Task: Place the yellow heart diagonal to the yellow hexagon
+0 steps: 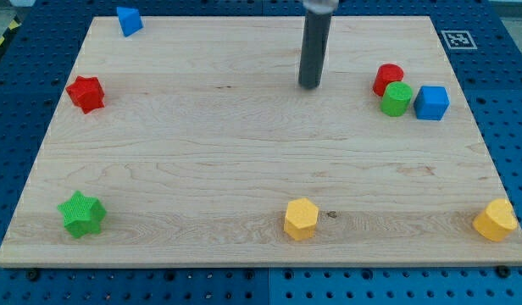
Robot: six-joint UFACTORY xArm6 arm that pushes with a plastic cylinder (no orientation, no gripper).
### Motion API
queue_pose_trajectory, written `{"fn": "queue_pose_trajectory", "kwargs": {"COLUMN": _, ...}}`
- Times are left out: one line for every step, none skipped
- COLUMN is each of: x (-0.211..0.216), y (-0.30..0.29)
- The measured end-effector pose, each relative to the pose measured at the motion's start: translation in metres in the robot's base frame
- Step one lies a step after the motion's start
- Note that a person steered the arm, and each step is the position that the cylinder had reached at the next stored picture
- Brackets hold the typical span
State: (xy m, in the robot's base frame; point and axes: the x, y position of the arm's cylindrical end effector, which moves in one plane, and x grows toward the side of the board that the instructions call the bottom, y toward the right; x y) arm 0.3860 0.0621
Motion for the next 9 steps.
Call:
{"fn": "queue_pose_trajectory", "kwargs": {"x": 0.091, "y": 0.011}}
{"fn": "queue_pose_trajectory", "kwargs": {"x": 0.169, "y": 0.043}}
{"fn": "queue_pose_trajectory", "kwargs": {"x": 0.222, "y": 0.098}}
{"fn": "queue_pose_trajectory", "kwargs": {"x": 0.232, "y": 0.108}}
{"fn": "queue_pose_trajectory", "kwargs": {"x": 0.233, "y": 0.137}}
{"fn": "queue_pose_trajectory", "kwargs": {"x": 0.232, "y": 0.17}}
{"fn": "queue_pose_trajectory", "kwargs": {"x": 0.232, "y": 0.188}}
{"fn": "queue_pose_trajectory", "kwargs": {"x": 0.232, "y": 0.202}}
{"fn": "queue_pose_trajectory", "kwargs": {"x": 0.231, "y": 0.214}}
